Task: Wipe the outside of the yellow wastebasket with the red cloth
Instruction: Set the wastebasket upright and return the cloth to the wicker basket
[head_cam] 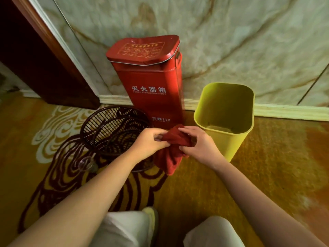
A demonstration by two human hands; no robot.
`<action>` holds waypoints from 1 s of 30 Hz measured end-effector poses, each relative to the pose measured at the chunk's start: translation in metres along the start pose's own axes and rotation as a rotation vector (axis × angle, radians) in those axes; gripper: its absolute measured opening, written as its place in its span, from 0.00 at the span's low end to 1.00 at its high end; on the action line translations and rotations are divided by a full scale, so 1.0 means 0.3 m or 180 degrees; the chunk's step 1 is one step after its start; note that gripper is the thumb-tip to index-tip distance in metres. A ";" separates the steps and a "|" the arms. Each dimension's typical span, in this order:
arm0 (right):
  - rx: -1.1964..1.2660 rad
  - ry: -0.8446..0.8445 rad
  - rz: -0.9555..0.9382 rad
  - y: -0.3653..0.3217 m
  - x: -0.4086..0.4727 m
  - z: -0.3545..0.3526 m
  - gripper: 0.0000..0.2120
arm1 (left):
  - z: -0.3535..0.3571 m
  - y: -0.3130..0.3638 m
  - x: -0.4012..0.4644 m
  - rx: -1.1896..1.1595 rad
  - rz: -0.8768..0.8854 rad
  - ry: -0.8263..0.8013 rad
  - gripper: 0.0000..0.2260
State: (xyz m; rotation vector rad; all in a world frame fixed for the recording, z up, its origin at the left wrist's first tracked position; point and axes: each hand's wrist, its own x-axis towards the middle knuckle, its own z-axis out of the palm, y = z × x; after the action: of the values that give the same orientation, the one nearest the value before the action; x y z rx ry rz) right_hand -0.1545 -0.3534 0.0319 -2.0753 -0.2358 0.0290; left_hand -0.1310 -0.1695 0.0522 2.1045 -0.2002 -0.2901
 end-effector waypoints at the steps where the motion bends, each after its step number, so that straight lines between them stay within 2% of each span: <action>1: -0.0075 -0.0011 -0.0081 -0.015 0.017 0.006 0.26 | -0.022 -0.002 -0.008 0.0040 -0.0012 0.0020 0.17; 9: -0.0617 -0.0426 -0.0776 -0.142 0.243 0.075 0.21 | -0.274 -0.032 0.018 0.0504 -0.0003 0.0174 0.15; 13: -0.0987 -0.0332 -0.1124 -0.205 0.410 0.119 0.20 | -0.425 -0.051 0.123 0.0969 0.0239 0.0377 0.17; 17: -0.1384 -0.0357 -0.1260 -0.212 0.549 0.182 0.22 | -0.516 -0.119 0.234 0.1272 0.0244 0.0540 0.17; 20: -0.1586 -0.0457 -0.1202 -0.161 0.599 0.235 0.22 | -0.510 -0.213 0.288 0.1038 0.0115 0.0485 0.17; 26: -0.1420 -0.0705 -0.0620 0.005 0.615 0.344 0.19 | -0.419 -0.414 0.348 0.0520 -0.0372 0.0227 0.15; 30: -0.1362 -0.0933 -0.0280 0.099 0.605 0.393 0.23 | -0.359 -0.505 0.352 0.0317 -0.0573 0.0050 0.14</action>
State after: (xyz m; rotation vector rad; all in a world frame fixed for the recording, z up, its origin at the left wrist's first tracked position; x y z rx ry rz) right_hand 0.0141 -0.2332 -0.0381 -2.4805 -0.5520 0.2498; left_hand 0.0050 -0.0300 -0.0360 2.2268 -0.0157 -0.3769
